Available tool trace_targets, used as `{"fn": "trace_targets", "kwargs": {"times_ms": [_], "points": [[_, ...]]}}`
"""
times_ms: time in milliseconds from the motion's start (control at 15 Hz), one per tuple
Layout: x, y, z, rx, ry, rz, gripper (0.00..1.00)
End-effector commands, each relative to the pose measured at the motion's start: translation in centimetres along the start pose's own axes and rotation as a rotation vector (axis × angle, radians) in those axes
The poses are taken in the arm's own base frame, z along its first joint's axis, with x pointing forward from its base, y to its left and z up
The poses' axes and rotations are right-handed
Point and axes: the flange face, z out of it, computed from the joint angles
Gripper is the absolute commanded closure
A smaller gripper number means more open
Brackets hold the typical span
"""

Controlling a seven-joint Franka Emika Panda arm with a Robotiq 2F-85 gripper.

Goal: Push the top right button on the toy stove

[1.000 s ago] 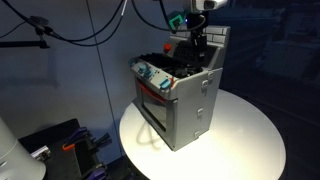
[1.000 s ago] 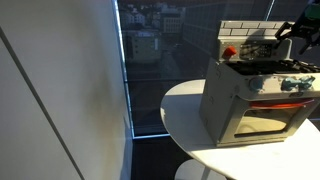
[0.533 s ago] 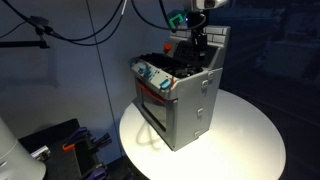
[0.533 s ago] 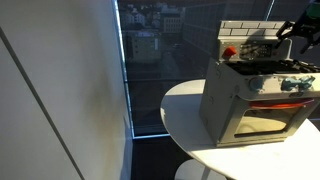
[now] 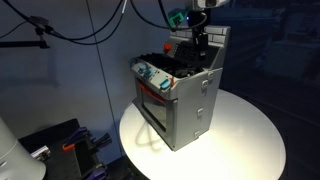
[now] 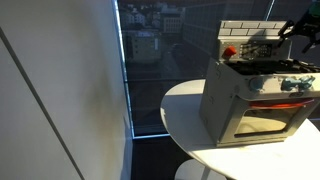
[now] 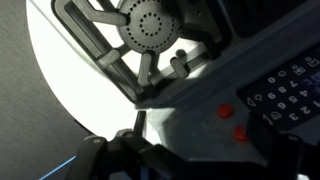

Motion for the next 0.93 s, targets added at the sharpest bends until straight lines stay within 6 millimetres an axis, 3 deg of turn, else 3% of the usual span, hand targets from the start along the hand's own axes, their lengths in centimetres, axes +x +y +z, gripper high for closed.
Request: {"fn": "trace_targets", "kwargs": {"times_ms": [0, 867], "points": [[0.32, 0.51, -0.81, 0.014, -0.02, 0.008, 0.0], [0.94, 0.48, -0.52, 0.008, -0.019, 0.017, 0.0]]}}
